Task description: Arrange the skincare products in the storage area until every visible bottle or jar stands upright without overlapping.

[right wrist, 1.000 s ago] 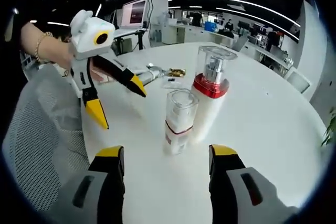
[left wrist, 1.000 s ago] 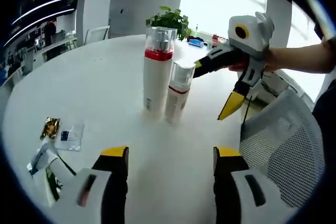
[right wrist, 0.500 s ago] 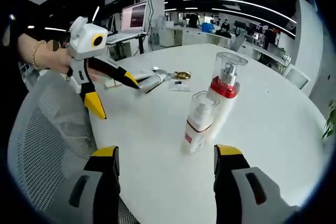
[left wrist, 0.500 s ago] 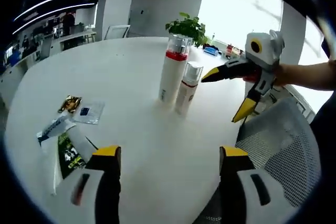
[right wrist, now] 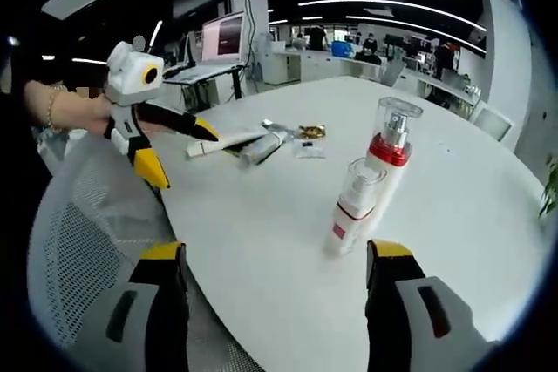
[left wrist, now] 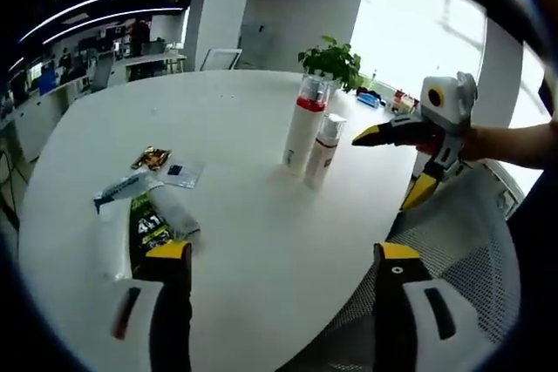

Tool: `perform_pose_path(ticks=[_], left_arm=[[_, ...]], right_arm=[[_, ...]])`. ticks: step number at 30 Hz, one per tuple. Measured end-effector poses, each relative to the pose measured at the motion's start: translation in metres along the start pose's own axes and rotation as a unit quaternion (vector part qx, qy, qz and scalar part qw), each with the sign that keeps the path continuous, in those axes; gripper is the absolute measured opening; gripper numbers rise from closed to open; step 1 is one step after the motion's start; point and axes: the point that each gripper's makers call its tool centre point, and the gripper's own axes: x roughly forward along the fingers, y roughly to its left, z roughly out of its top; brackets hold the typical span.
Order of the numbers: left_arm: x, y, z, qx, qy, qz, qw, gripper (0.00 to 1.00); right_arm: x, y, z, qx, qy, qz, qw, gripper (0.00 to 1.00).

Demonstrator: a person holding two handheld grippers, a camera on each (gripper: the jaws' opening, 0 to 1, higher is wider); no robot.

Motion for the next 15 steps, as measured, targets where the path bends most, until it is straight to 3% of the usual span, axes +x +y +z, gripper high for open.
perform_pose_path(ticks=[15], left_arm=[[-0.042,0.010,0.007,-0.021,-0.027,0.042,0.9985,0.85]], right_arm=[[-0.015,0.012,0.007,0.031,-0.019,-0.006,0.9993,0.94]])
